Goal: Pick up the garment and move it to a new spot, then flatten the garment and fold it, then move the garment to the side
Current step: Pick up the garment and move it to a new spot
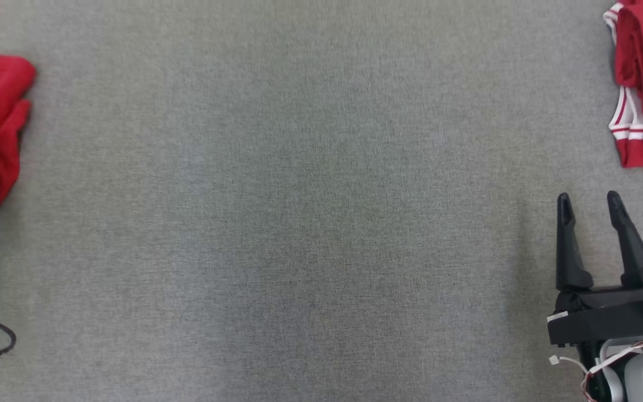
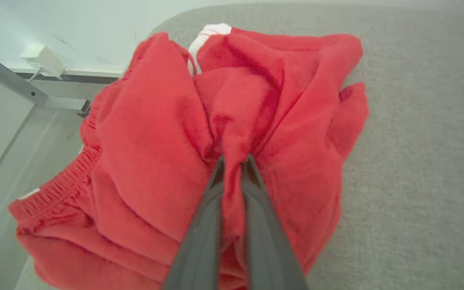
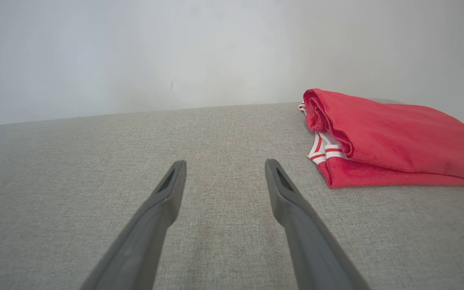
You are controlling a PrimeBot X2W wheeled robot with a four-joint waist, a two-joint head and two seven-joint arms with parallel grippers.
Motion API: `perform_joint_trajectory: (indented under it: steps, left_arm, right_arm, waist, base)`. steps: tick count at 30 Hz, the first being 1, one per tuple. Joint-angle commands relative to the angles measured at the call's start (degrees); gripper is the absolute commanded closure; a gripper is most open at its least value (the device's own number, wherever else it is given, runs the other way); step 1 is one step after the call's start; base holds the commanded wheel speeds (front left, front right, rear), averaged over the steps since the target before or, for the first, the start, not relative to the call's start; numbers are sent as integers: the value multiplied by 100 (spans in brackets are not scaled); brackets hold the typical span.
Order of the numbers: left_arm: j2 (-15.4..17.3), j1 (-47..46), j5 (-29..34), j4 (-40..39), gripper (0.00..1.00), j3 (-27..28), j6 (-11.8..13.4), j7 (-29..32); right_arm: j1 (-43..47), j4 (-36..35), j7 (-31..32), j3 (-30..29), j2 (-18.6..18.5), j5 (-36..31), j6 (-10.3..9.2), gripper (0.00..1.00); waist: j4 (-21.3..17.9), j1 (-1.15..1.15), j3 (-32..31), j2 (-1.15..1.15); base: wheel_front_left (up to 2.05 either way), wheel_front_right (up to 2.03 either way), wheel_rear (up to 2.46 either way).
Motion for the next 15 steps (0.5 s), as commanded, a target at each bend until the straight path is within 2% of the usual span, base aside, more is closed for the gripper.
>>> perform_joint_trajectory:
  steps: [1,6,12,15]
  left_arm:
    - [63,-66,63,-40,100,2,49,-326]
    - [102,-377,336,-314,100,-164,165,-1112]
    - [23,-716,503,-857,100,-312,163,-1598]
    - [-71,-851,443,-1340,100,-388,103,-1617]
  right_arm:
    - [35,69,-80,26,45,70,-17,0]
    - [71,319,-187,95,111,150,-18,0]
    - [92,620,-332,164,169,242,-18,0]
    - [114,795,-428,187,205,315,-18,0]
  waist:
    - [51,0,-200,-1]
    - [139,0,-517,-1]
    - [122,0,-841,-1]
    - [11,0,-1025,-1]
  base:
    - [0,0,0]
    - [0,0,0]
    - [0,0,0]
    - [0,0,0]
